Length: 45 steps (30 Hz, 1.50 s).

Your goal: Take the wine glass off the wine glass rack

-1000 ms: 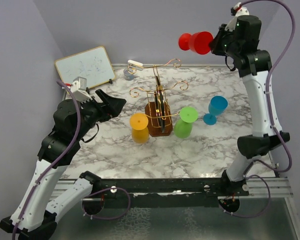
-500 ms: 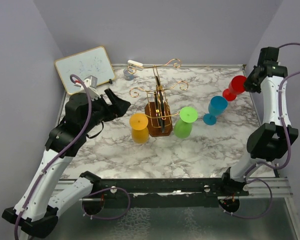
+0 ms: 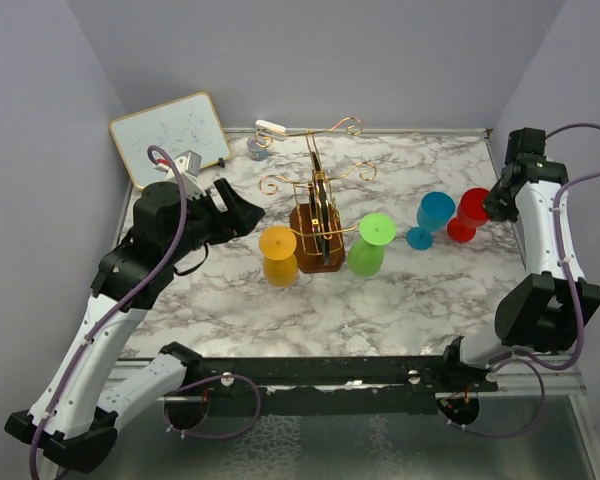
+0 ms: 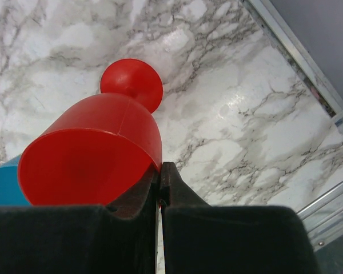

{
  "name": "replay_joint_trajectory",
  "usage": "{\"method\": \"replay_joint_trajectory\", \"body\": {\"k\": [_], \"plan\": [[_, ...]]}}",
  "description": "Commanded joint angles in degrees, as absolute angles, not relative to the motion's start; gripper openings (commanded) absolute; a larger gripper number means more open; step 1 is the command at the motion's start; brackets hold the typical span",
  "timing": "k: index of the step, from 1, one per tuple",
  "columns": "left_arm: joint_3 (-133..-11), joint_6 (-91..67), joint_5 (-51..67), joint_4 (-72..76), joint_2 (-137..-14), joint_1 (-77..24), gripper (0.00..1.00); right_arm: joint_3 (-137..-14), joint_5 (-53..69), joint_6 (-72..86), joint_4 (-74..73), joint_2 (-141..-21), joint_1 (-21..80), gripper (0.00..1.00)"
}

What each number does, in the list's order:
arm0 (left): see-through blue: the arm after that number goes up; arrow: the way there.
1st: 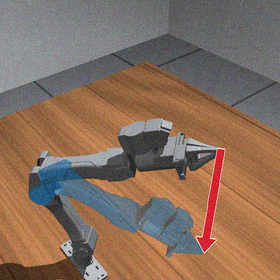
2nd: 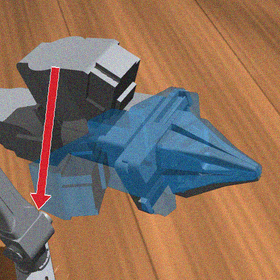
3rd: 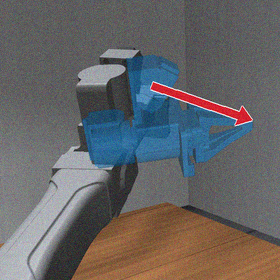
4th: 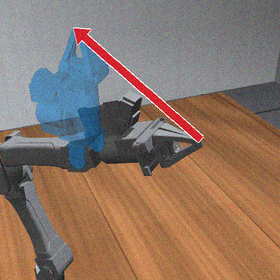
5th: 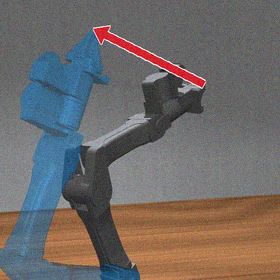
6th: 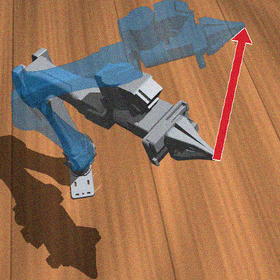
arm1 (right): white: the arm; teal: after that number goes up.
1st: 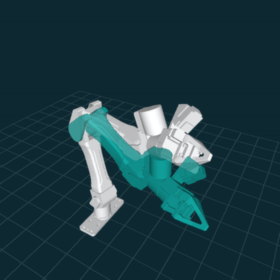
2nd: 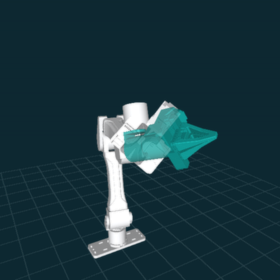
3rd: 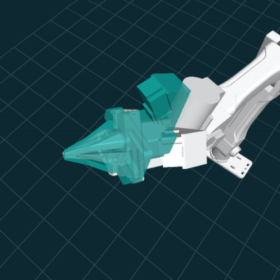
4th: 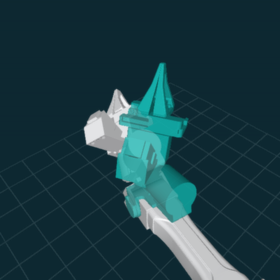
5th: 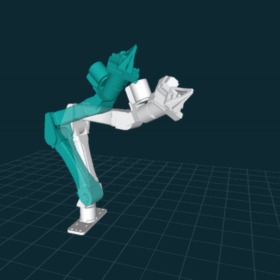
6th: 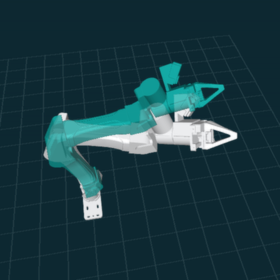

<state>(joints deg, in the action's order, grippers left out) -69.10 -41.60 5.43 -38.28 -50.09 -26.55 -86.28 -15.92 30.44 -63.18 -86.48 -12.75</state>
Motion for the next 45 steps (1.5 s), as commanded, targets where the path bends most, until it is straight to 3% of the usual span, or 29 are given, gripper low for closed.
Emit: {"method": "replay_joint_trajectory", "body": {"k": [1,7,13,16,21,23,26,29,32,37,45], "plan": [[-70.98,-40.91,6.88,-38.91,-49.00,-26.63,0.76,-82.52,-16.98,32.30,-61.78,-86.11,-12.83,0.01],[-71.20,-40.82,6.42,-39.47,-48.35,-26.64,0.76,-78.87,-17.30,33.91,-60.58,-86.29,-13.13,0.06],[-71.05,-41.09,6.42,-39.47,-48.33,-26.63,0.76,-80.23,-17.64,34.08,-60.58,-85.54,-13.18,0.64],[-70.87,-41.17,6.42,-39.42,-48.04,-26.63,0.76,-84.12,-17.68,33.76,-63.51,-84.78,-13.18,0.77],[-69.65,-41.65,6.24,-39.03,-47.40,-26.63,0.76,-93.79,-17.33,32.08,-69.58,-81.09,-13.18,0.87],[-68.96,-41.56,5.68,-39.02,-46.78,-26.63,0.76,-95.67,-12.08,29.37,-68.81,-77.59,-13.18,0.87],[-67.59,-41.36,4.62,-38.82,-45.00,-26.63,0.76,-91.75,7.86,24.57,-62.38,-67.59,-13.21,0.71],[-65.72,-40.60,4.79,-37.86,-42.76,-26.63,0.74,-79.99,35.60,26.72,-55.38,-58.49,-12.12,0.58],[-65.02,-40.50,5.48,-37.63,-41.79,-26.65,0.73,-67.11,54.35,30.23,-49.21,-51.92,-10.81,0.55],[-64.11,-41.04,10.23,-36.80,-42.71,-26.63,0.73,-59.41,59.48,31.74,-45.61,-44.25,-7.10,0.56],[-64.24,-42.88,15.57,-34.13,-44.13,-26.67,0.72,-55.18,63.45,28.78,-42.31,-49.76,-1.85,0.47]]}}
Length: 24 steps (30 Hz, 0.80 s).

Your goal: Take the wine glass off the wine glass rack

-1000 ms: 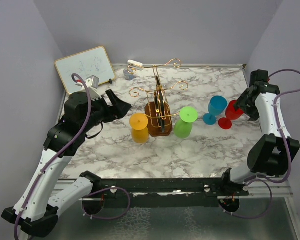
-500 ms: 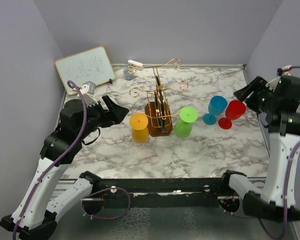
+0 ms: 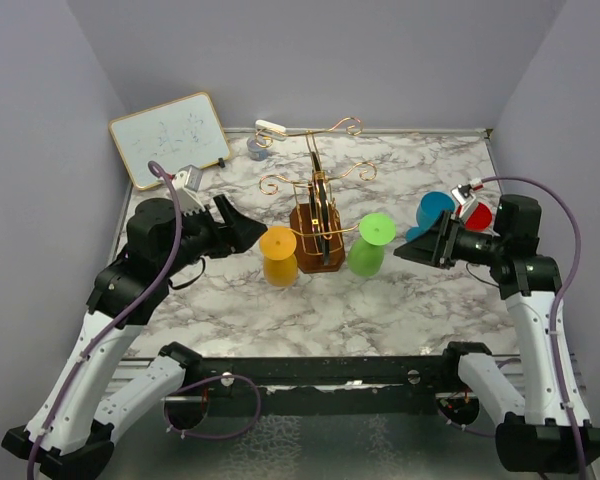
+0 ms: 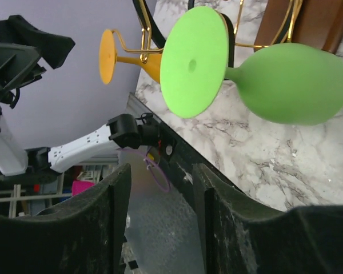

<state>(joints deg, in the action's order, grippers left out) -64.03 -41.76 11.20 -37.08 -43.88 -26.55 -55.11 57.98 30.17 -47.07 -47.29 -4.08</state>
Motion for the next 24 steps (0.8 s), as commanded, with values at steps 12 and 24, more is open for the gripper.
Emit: {"method": "replay_joint_trajectory", "body": {"k": [12,24], "plan": [[-66.36,-43.74,17.38,-35.43,-44.55,-26.63,0.72,-57.29,60.97,29.76,-37.58,-57.75,-1.22,0.42],[-63.31,-44.06,18.18,-34.22,-43.02,-26.63,0.71,-56.34,63.42,30.54,-32.37,-61.35,-0.51,0.37]]}}
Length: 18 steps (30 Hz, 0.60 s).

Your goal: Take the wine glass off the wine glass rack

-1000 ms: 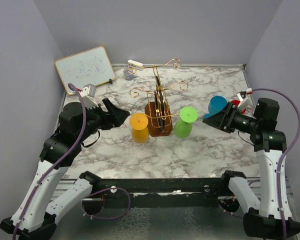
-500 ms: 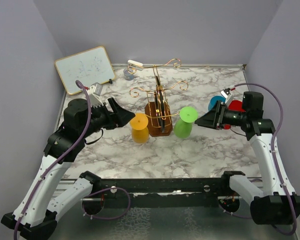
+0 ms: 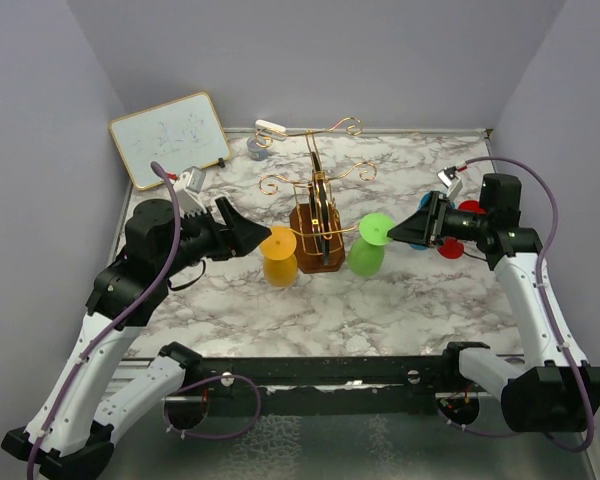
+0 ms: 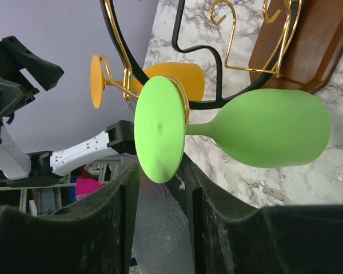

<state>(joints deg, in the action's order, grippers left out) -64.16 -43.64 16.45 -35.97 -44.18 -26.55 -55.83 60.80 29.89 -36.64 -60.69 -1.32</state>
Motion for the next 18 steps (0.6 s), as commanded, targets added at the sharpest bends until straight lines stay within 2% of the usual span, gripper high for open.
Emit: {"method": "replay_joint_trajectory", "body": {"k": [1,10,18], "plan": [[-63.08,-44.10,18.07,-34.26,-42.80,-26.63,0.71,-56.34,63.38,30.50,-32.08,-61.62,-0.38,0.37],[-61.90,-44.93,17.66,-34.21,-41.41,-26.63,0.71,-54.96,64.13,30.99,-30.21,-63.09,0.66,0.26],[-61.30,-45.28,17.33,-34.89,-40.33,-26.63,0.71,-54.83,63.29,31.44,-30.65,-63.20,0.79,0.06]]}}
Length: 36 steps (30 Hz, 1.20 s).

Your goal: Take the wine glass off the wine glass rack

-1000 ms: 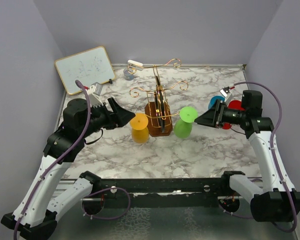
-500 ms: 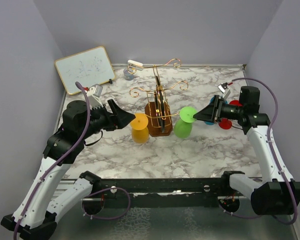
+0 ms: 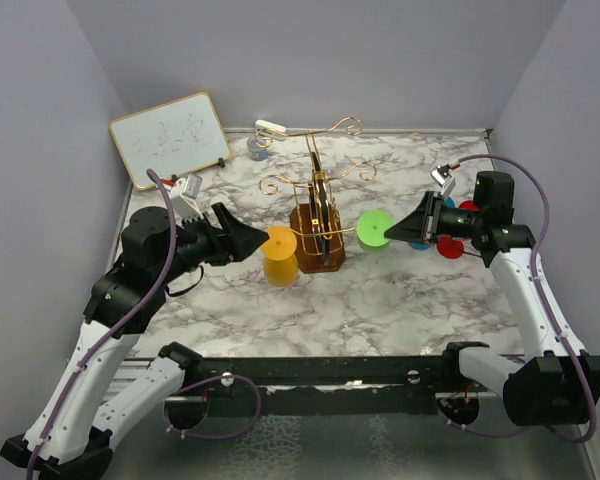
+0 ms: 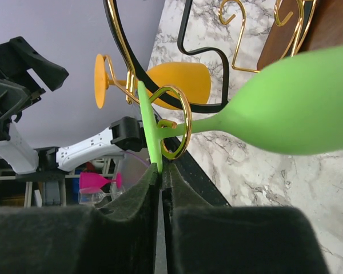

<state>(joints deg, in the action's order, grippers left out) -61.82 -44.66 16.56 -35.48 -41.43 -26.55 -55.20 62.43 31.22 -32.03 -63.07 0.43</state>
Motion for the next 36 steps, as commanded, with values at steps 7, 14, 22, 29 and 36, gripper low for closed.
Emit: {"method": "replay_joint_trajectory", "body": {"k": [7,14,22,29,36], "plan": [[-61.74,-45.65,17.05,-36.31,-39.00,-26.63,0.71,-54.00,61.62,37.66,-28.37,-60.34,0.79,0.01],[-62.14,-46.80,17.15,-37.07,-37.71,-26.69,0.71,-53.40,57.36,48.02,-26.19,-56.01,0.79,0.01],[-63.69,-48.07,17.55,-38.42,-38.12,-26.63,0.71,-51.55,53.34,55.79,-24.89,-53.86,0.70,0.01],[-64.15,-48.12,17.12,-39.04,-37.88,-26.63,0.71,-50.67,48.66,58.25,-26.04,-52.73,0.70,0.01],[-63.30,-48.54,17.38,-38.86,-37.18,-26.63,0.71,-49.93,44.74,60.86,-24.60,-50.63,0.59,0.01]]}}
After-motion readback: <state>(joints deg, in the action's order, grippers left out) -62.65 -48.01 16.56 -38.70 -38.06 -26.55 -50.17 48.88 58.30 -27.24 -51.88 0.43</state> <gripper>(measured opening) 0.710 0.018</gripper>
